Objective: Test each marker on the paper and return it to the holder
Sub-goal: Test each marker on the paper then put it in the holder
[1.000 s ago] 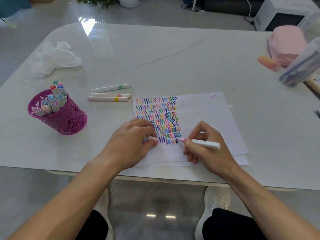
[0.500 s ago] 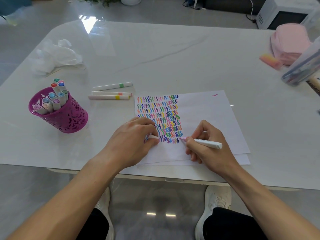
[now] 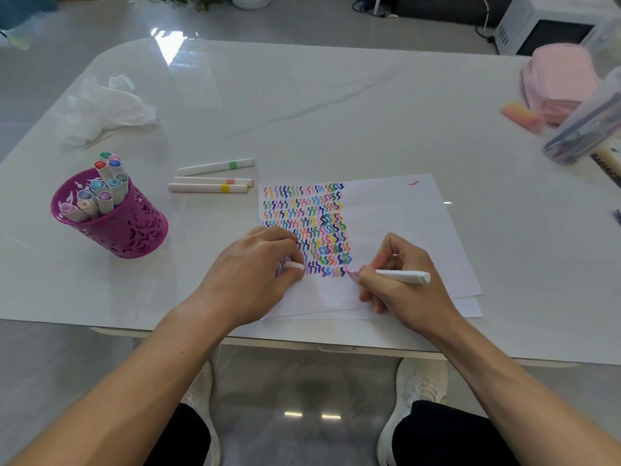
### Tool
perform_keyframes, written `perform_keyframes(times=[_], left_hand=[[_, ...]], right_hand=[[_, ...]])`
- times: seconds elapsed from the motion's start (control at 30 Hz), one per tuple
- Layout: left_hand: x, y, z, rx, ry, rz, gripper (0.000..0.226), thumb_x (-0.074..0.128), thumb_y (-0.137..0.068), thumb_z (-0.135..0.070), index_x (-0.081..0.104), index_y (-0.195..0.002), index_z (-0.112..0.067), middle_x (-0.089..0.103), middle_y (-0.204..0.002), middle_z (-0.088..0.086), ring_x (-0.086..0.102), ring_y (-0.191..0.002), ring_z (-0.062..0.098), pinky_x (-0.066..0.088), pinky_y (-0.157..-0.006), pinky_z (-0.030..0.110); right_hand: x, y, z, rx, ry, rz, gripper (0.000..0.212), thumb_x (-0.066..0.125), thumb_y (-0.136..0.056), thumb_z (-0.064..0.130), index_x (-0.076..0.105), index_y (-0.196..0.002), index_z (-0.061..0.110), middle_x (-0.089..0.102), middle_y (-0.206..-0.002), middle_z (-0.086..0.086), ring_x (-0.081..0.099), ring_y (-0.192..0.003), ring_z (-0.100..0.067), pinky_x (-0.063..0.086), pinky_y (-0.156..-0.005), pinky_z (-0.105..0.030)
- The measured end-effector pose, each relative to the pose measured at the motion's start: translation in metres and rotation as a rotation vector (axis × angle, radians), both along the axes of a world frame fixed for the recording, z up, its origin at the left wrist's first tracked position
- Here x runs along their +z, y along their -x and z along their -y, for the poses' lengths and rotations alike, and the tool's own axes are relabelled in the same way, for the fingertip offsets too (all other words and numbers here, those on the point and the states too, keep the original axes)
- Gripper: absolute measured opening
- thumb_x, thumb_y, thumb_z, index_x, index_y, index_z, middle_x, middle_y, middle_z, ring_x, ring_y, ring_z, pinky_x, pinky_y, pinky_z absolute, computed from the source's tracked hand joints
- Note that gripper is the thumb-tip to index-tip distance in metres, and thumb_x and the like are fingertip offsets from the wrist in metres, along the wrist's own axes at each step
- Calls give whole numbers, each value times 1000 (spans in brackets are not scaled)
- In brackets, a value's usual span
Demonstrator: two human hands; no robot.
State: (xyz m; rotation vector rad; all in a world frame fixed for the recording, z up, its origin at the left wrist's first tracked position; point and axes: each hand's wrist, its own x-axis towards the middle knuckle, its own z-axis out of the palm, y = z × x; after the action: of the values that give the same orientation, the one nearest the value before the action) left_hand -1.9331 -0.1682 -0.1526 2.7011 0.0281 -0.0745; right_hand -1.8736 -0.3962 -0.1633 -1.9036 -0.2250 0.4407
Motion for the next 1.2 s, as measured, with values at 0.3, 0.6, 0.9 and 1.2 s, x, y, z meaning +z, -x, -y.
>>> perform_keyframes(times=[0.3, 0.6, 0.9, 1.2], left_hand=[[1, 0, 1, 6, -7, 0, 22, 59, -97, -42, 70, -111, -29, 57, -131, -16, 48, -119, 4, 46, -95, 26], [0, 0, 0, 1, -3, 41, 15, 61, -96, -37, 72, -103, -29, 60, -125, -18, 50, -115, 5, 44, -94, 26], [4, 1, 3, 39, 50, 230, 17, 77, -87, -25, 74, -104, -24, 66, -116, -13, 57, -107, 7, 49, -87, 21], [16, -3, 12, 239, 492, 156, 16, 77, -86, -29, 73, -95, -42, 69, -83, -23, 64, -83, 4, 53, -71, 19]], right_hand=[[3, -1, 1, 41, 24, -11, 29, 74, -87, 7, 48, -75, 11, 71, -60, -11, 55, -44, -16, 44, -47, -30], [3, -1, 1, 11, -46, -42, 22, 69, -90, 5, 48, -82, 5, 71, -63, -14, 53, -46, -23, 45, -46, -31], [17, -9, -2, -46, -246, 16, 8, 70, -95, 9, 62, -98, 11, 71, -70, -13, 59, -50, -21, 40, -43, -24], [24, -6, -7, -3, -328, 70, 8, 69, -96, 12, 75, -101, 10, 76, -86, -10, 66, -69, -24, 47, -51, -37]])
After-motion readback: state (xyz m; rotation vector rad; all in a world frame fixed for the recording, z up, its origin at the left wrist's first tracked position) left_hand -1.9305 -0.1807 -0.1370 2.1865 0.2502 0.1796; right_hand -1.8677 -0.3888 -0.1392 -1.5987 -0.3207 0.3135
